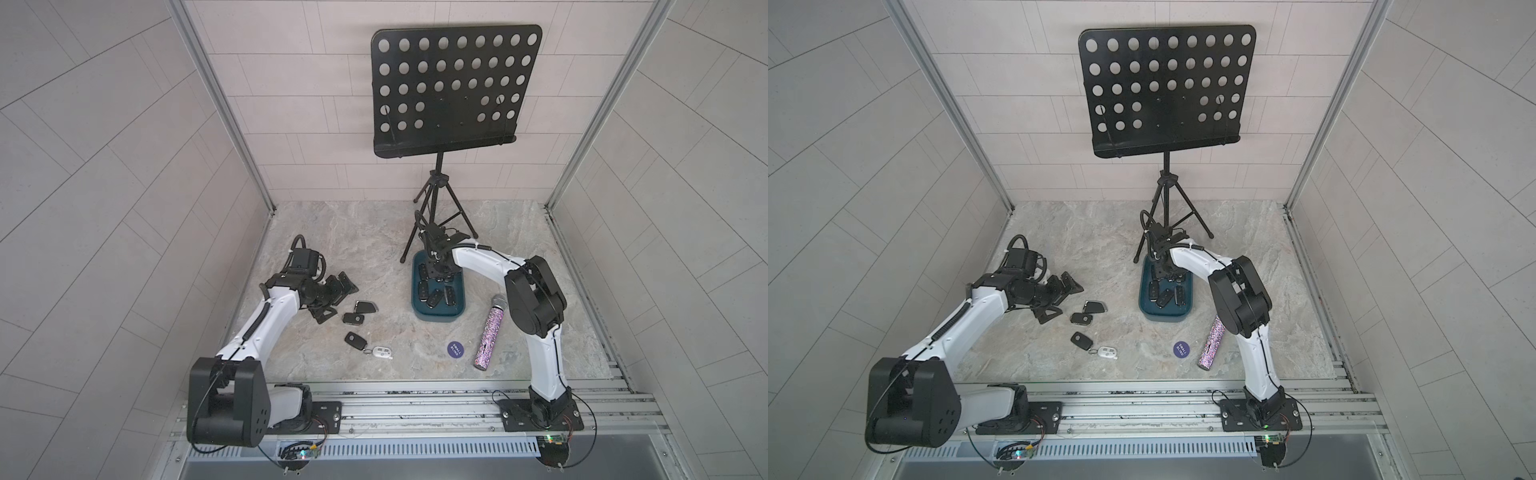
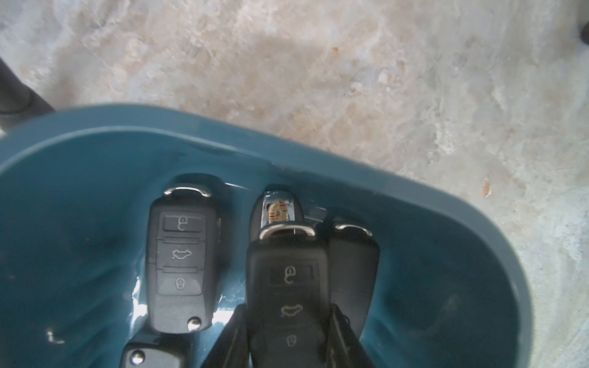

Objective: Place the car key into the storage box
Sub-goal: Place the car key in the storage box.

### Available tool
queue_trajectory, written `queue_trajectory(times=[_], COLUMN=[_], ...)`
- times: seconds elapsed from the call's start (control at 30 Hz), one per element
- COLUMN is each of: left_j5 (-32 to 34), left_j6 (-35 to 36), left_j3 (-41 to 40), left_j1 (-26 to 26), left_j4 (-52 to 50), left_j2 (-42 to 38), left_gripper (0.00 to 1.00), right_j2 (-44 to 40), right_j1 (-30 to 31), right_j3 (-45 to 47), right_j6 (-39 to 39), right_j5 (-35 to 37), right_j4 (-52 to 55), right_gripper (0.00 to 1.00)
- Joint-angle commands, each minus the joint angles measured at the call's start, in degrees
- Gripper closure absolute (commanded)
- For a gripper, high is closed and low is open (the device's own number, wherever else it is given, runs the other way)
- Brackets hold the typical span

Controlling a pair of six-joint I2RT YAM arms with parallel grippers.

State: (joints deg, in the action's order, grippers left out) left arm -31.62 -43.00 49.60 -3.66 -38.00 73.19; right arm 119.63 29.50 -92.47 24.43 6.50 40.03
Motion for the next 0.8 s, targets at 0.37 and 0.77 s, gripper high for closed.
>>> queue_trajectory(times=[0.37, 0.77], left_j5=[0.6, 8.5], left_j6=[0.4, -0.1], left_j3=[1.9, 7.5], left_j1=[-0.1, -1.8], left_j4=[-1.8, -8.4], left_j2=[0.7, 3.7], left_gripper=[0.00, 0.00], right_j2=[-5.6, -20.5], right_j1=[-0.6, -0.9], right_j3=[-0.6, 5.8], right_j6=[1.0, 4.6], right_j5=[-1.4, -2.3], right_j4=[2.6, 2.3], right_gripper=[0.35, 0.00])
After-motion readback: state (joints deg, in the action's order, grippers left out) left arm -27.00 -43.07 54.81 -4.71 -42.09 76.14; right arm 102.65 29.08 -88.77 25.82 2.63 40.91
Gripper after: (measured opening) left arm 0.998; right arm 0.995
